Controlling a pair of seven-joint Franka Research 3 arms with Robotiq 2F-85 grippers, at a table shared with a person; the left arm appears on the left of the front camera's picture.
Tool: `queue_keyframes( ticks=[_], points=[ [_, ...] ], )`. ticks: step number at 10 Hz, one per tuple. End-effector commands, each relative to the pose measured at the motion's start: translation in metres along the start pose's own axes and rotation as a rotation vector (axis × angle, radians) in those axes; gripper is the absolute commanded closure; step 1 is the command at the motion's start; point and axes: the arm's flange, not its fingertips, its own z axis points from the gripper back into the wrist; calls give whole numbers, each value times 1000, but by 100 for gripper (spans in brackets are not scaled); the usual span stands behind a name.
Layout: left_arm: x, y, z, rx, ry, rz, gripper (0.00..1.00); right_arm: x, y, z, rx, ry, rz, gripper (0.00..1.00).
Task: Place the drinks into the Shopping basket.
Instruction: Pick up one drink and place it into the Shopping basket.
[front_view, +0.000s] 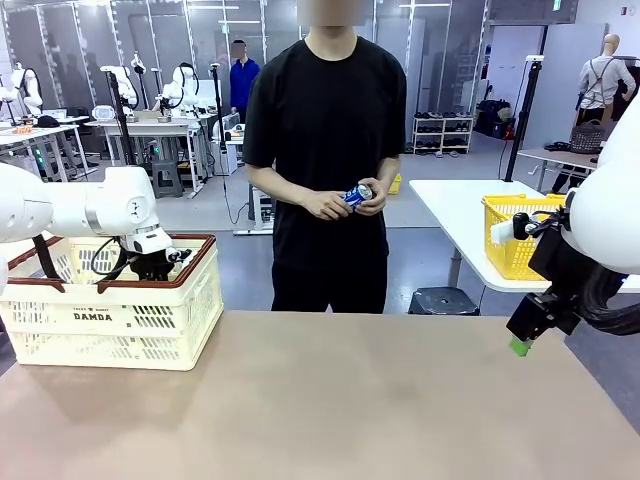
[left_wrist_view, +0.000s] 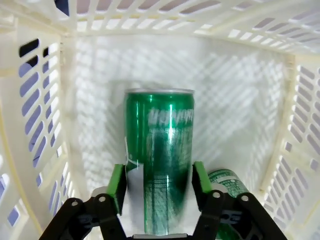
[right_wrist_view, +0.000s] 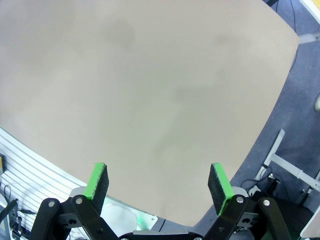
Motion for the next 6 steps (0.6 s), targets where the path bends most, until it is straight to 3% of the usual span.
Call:
queue_keyframes(
  ticks=[1, 2, 3, 6],
  points=[
    [-6, -4, 1, -8, -6, -25, 14, -2, 0, -1, 8, 0, 3, 0],
    [-6, -4, 1, -6, -9, -27, 3, -2, 0, -1, 8, 0, 3, 0],
    [-7, -4, 3, -2, -11, -19, 0, -2, 0, -1, 8, 0, 3, 0],
    [-8, -6, 11, 20, -16, 19, 0, -2, 0, -1, 8, 0, 3, 0]
  ],
)
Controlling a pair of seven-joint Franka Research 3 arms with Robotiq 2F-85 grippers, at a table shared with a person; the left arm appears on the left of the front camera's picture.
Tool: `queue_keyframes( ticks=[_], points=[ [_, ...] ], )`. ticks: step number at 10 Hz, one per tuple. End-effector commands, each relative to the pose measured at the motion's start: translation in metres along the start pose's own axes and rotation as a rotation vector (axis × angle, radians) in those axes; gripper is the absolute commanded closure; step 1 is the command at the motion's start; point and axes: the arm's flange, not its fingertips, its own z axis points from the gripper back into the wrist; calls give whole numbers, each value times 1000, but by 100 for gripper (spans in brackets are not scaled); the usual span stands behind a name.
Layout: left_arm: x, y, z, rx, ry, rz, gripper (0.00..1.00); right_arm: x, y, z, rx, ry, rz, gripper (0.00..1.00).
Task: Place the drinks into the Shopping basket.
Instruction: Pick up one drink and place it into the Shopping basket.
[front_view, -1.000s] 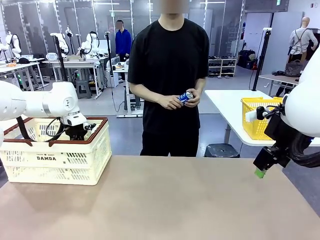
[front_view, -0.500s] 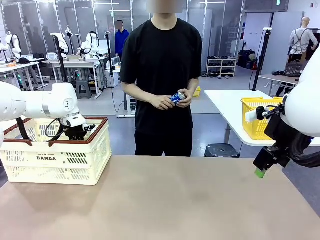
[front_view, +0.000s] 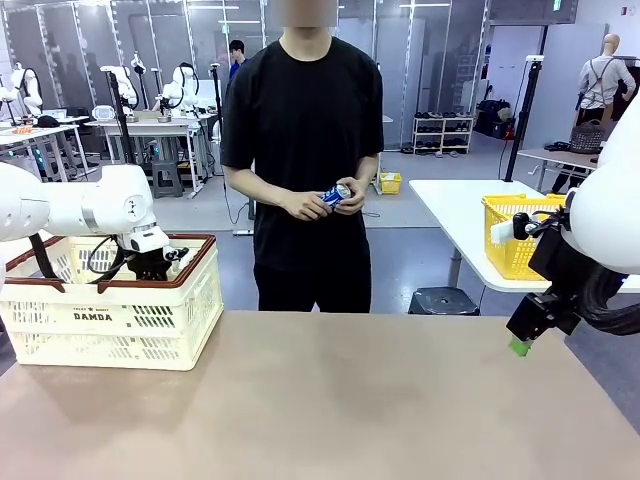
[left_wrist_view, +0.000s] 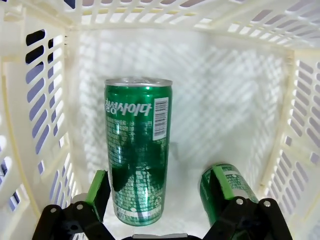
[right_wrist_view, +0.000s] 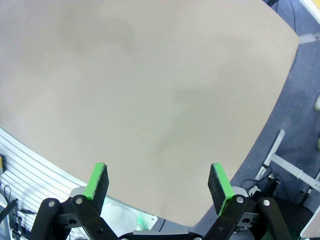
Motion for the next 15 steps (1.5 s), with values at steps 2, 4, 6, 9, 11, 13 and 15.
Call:
queue_keyframes(
  ticks=[2, 4, 6, 9, 11, 13, 15],
  points=[
    [1, 0, -4, -5, 0, -3, 0, -2, 0, -1, 8, 0, 3, 0],
    [1, 0, -4, -5, 0, -3, 0, -2, 0, -1, 8, 0, 3, 0],
    [1, 0, -4, -5, 0, -3, 0, -2, 0, -1, 8, 0, 3, 0],
    [7, -15, 20, 0, 25, -16, 0, -2, 0, -1, 8, 0, 3, 0],
    [19, -40, 57, 41, 33, -14, 0, -2, 0, -1, 8, 0, 3, 0],
    [30, -69, 91, 51, 42, -21, 0, -2, 0, -1, 8, 0, 3, 0],
    [44, -104, 125, 96, 55, -49, 0, -2, 0, -1, 8, 0, 3, 0]
  ],
)
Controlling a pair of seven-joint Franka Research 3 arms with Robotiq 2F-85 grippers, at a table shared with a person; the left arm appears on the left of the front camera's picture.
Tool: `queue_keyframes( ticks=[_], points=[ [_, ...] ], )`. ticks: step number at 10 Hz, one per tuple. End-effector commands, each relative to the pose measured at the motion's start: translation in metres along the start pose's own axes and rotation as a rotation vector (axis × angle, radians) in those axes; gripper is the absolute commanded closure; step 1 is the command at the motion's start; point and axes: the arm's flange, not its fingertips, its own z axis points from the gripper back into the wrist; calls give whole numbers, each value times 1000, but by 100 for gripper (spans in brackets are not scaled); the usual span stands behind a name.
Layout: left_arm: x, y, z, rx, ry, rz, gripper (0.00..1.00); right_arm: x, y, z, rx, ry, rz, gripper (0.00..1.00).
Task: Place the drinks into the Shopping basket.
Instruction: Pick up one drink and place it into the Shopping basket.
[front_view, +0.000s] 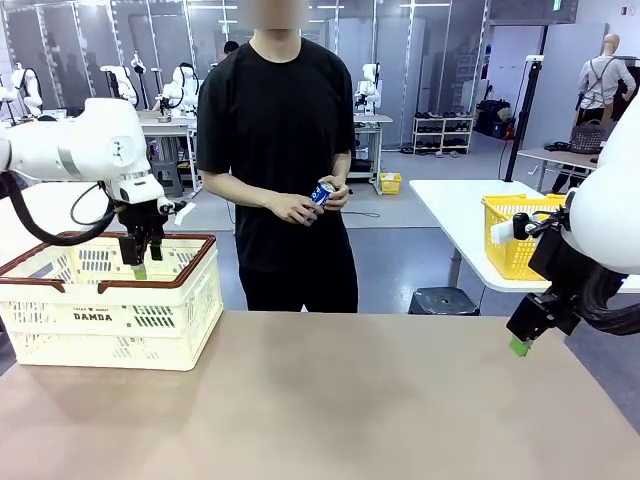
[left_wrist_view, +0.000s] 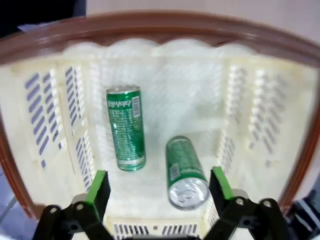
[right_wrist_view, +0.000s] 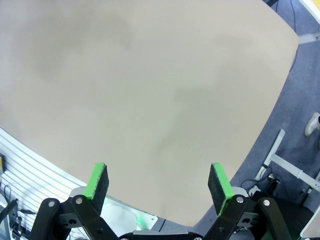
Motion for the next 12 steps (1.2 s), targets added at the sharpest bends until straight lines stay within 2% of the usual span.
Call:
queue_keyframes(
  ticks=[1, 2, 3, 4, 7, 9, 10, 12],
  points=[
    [13, -50, 18, 16, 6, -24, 0, -2, 0, -1, 8, 0, 3, 0],
    [23, -66, 34, 18, -26, -69, 0, -2, 0, -1, 8, 0, 3, 0],
    [32, -82, 46, 45, -7, -86, 0, -2, 0, -1, 8, 0, 3, 0],
    [43, -102, 56, 43, -43, -180, 0, -2, 0, -1, 8, 0, 3, 0],
    [73, -142, 62, 22, -67, -367, 0, -2, 0, -1, 8, 0, 3, 0],
    [77, -147, 55, 49, -32, -384, 0, -2, 0, -1, 8, 0, 3, 0],
    [85, -138, 69, 12, -36, -342, 0, -2, 0, -1, 8, 0, 3, 0],
    [85, -138, 69, 12, -36, -342, 0, -2, 0, -1, 8, 0, 3, 0]
  ],
)
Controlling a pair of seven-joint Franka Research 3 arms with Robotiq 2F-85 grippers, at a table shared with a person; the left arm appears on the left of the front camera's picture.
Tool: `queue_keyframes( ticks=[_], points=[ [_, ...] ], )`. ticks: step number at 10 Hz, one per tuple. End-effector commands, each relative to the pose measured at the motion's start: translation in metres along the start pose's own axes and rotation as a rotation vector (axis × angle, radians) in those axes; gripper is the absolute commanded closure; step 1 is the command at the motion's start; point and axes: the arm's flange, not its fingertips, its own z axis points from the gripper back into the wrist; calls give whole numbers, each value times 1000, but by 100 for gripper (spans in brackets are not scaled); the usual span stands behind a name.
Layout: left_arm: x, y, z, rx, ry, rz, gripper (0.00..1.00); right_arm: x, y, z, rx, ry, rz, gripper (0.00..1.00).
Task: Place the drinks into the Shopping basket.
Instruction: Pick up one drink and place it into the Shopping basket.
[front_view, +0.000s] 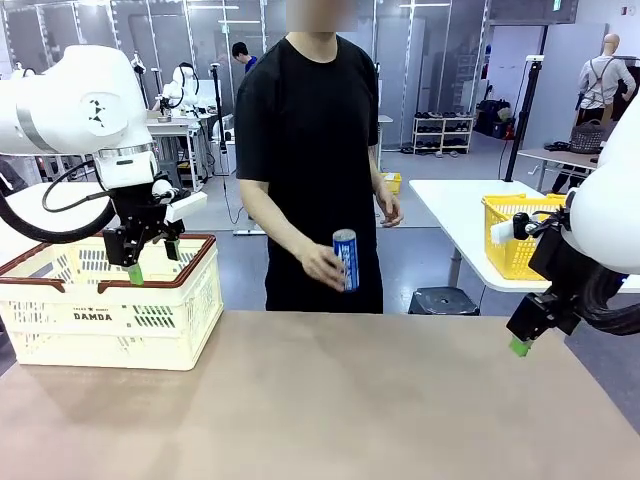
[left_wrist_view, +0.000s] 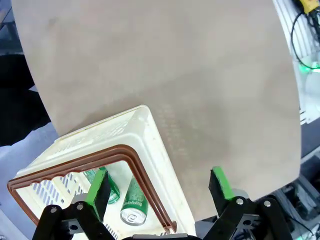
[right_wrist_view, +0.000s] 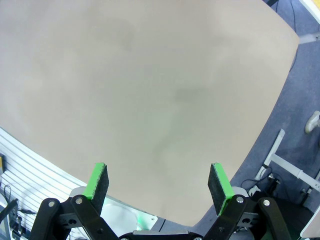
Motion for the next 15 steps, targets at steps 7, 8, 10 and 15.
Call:
queue_keyframes(
  ticks=[7, 8, 10, 15],
  points=[
    [29, 5, -1, 18, -41, -54, 0, -2, 0, -1, 8, 0, 3, 0],
    [45, 5, 1, 40, -39, -98, 0, -2, 0, -1, 8, 0, 3, 0],
    [83, 15, -9, 54, -97, -176, 0, -2, 0, -1, 8, 0, 3, 0],
    [156, 87, -89, -20, -135, -382, 0, -2, 0, -1, 8, 0, 3, 0]
  ],
)
